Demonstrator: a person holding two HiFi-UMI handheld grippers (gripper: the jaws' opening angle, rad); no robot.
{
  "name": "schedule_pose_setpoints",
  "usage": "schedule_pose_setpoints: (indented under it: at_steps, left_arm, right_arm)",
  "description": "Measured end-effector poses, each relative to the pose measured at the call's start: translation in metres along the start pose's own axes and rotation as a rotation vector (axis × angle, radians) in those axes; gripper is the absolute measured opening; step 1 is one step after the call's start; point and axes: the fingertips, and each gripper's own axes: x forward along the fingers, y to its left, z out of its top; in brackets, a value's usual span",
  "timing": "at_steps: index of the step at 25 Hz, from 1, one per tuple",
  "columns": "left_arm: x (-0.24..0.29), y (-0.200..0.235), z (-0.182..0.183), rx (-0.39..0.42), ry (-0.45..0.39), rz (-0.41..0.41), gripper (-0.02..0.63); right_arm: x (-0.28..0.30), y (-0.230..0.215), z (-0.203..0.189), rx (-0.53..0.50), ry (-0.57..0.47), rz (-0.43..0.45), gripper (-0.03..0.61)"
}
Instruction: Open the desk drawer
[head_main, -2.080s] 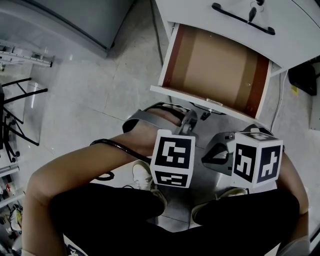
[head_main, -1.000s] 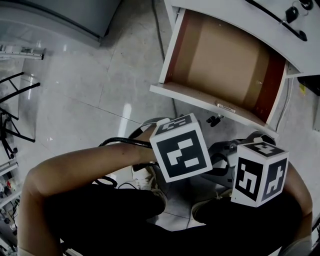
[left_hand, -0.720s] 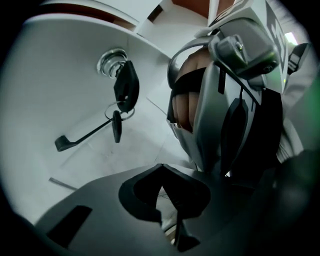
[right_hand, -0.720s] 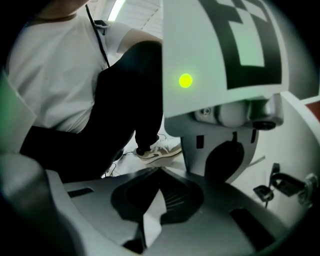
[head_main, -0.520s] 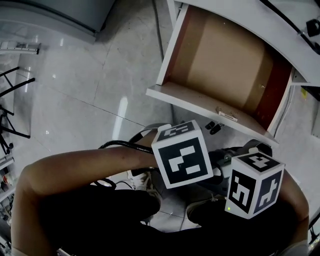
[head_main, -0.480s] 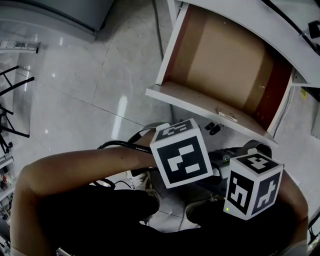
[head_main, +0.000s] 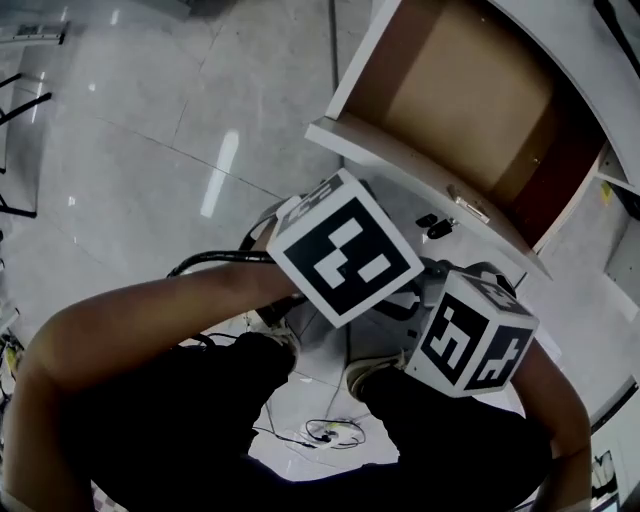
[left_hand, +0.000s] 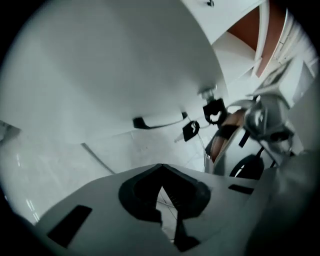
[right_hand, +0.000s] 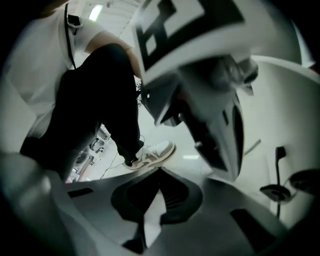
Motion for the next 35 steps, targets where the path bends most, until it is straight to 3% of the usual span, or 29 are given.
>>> schedule_pose_setpoints:
  at_steps: [5, 7, 10, 16, 21, 25, 35]
  left_arm:
    - [-0.034, 0.012, -0.012, -0.209, 0.01, 0.01, 0.008]
    - [-0.051, 0.008, -0.016, -0.193, -0.001, 0.075, 0.008]
    - [-0.072, -0.003, -0.021, -0.167, -0.003, 0.15, 0.008]
    - [-0.136, -0.037, -0.025, -0.279, -0.018, 0.197, 0.008]
    - [-0.211, -0.085, -0.008, -0.415, -0.059, 0.174, 0.008]
    - [-0.27, -0.122, 0.012, -0.472, -0.06, 0.173, 0.008]
    - [-0.375, -0.171, 0.105, -0.448, -0.144, 0.231, 0.008]
  right_arm:
    - [-0.006, -0.009, 0.027, 0.123, -0.09, -0.124, 0.015]
    - [-0.017, -0.01, 0.041, 0.153, -0.123, -0.174, 0.015]
    - [-0.042, -0.019, 0.06, 0.204, -0.17, -0.318, 0.015]
    - [-0.108, -0.003, 0.082, 0.338, -0.228, -0.553, 0.015]
    - [-0.174, 0.045, 0.099, 0.442, -0.252, -0.622, 0.015]
    - [-0.229, 0.081, 0.119, 0.493, -0.253, -0.662, 0.015]
    - [-0.346, 0.125, 0.189, 0.544, -0.355, -0.727, 0.015]
